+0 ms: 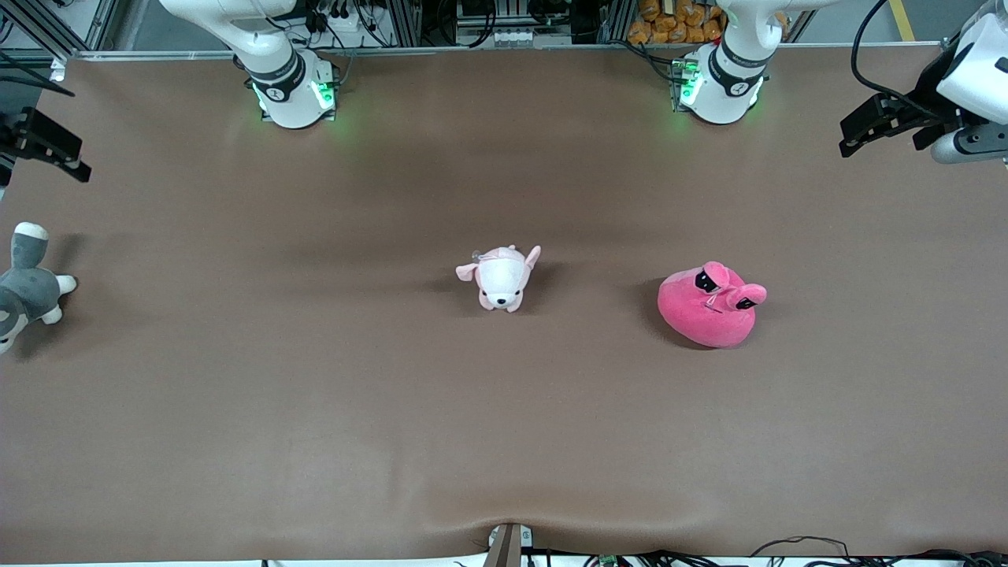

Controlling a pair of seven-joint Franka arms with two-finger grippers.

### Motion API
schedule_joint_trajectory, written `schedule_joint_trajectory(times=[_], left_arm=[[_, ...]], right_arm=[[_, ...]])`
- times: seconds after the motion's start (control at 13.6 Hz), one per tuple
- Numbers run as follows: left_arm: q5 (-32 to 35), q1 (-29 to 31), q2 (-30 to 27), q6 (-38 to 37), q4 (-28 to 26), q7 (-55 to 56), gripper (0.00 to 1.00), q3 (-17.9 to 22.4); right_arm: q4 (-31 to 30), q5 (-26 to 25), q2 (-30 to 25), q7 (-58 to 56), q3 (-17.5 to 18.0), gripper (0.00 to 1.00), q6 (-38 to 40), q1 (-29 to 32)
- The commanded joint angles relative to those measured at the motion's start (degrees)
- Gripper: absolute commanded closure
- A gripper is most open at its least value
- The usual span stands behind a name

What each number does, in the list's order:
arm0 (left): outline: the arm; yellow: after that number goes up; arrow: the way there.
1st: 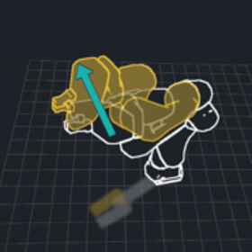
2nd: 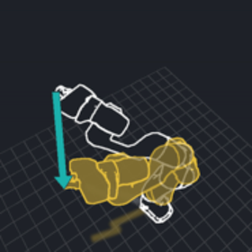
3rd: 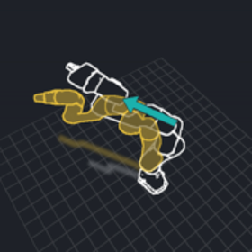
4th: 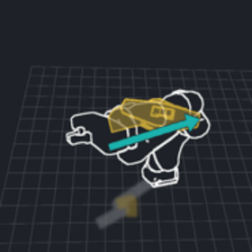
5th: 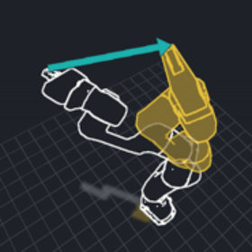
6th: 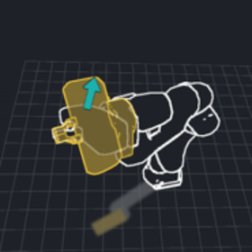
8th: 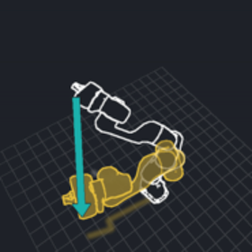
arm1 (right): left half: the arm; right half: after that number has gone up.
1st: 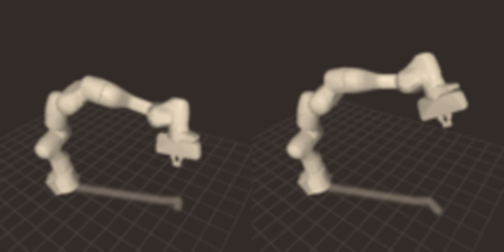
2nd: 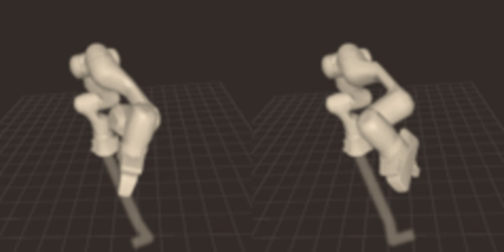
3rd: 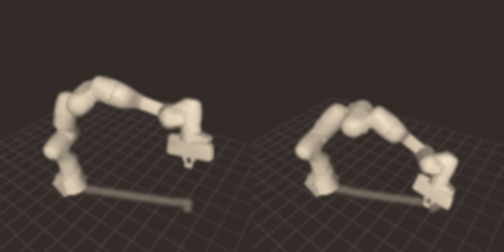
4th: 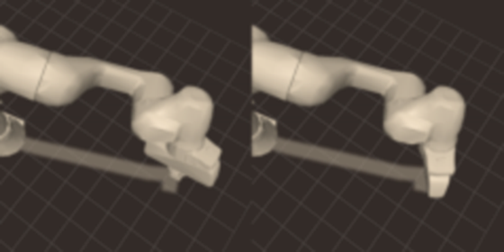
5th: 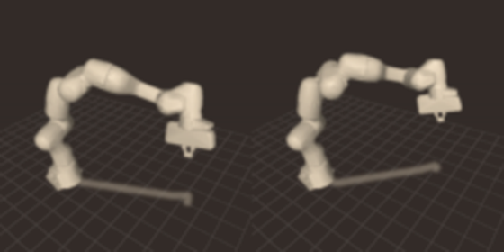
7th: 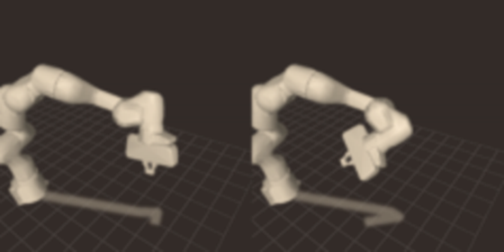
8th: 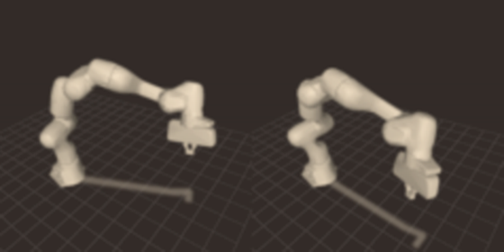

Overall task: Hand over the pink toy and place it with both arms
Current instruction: 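Extend the left gripper toward the pink toy while the right gripper extends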

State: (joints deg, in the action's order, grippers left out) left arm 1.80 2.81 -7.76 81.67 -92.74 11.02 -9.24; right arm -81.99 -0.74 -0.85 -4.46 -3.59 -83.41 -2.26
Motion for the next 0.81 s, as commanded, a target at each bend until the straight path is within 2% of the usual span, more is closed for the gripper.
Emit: schedule_joint_trajectory(times=[0.0, 0.74], left_arm=[[1.1, -0.1, -0.4, -0.5, -0.6, -1.0, 0.00, -0.1], [0.9, -0.1, -0.4, 1.1, -1.9, -0.9, 0.00, -0.1]], right_arm=[[0.8, -0.1, 2.8, 0.2, 0.2, 0.00, -0.9, 0.6], [0.7, 0.0, 7.2, 0.3, 0.2, 0.00, -1.8, 0.4]])
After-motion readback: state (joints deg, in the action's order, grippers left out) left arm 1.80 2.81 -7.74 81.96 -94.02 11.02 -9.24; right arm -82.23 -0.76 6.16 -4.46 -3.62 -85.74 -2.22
